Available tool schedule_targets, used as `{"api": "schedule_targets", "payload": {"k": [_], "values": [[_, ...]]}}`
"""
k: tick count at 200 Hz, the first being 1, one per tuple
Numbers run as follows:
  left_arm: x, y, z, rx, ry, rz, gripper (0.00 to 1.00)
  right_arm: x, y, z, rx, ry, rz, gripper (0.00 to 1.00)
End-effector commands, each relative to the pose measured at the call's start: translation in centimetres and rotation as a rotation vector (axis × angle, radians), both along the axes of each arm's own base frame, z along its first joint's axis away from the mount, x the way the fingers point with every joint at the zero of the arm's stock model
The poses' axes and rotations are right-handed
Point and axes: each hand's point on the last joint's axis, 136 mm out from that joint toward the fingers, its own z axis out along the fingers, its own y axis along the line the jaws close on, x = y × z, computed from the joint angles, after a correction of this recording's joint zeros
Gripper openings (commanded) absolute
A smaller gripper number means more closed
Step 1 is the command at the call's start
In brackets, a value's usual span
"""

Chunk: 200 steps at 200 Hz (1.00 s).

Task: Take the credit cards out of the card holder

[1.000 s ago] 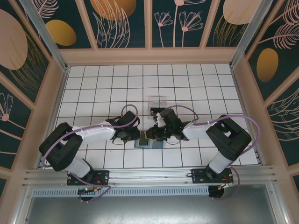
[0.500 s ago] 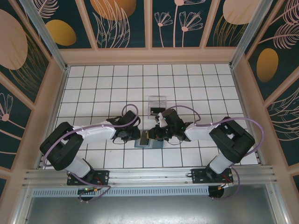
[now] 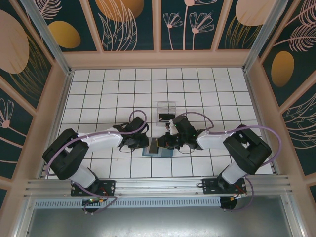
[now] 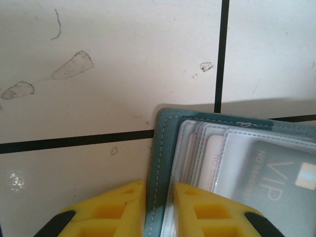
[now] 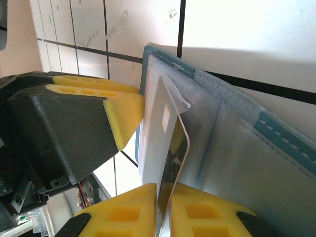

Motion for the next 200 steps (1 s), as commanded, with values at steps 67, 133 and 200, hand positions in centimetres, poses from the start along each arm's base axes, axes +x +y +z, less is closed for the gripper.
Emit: {"api": "schedule_targets", "payload": {"k": [67, 133, 200], "values": [[-1.5, 1.3, -2.1, 0.082, 0.066, -0.015, 0.22, 0.2, -2.1, -0.4, -0.070, -0.028, -0.020, 0.11], [-1.5, 1.3, -2.0, 0.082, 0.065, -0.015, 0.22, 0.3, -2.9, -0.1, -0.089, -0.048, -0.031, 0.06], [-1.2, 1.1, -1.8, 0.083, 0.061, -0.015, 0.22, -0.3, -5.2, -0.5, -0.154, -0.055, -0.041, 0.05]]}}
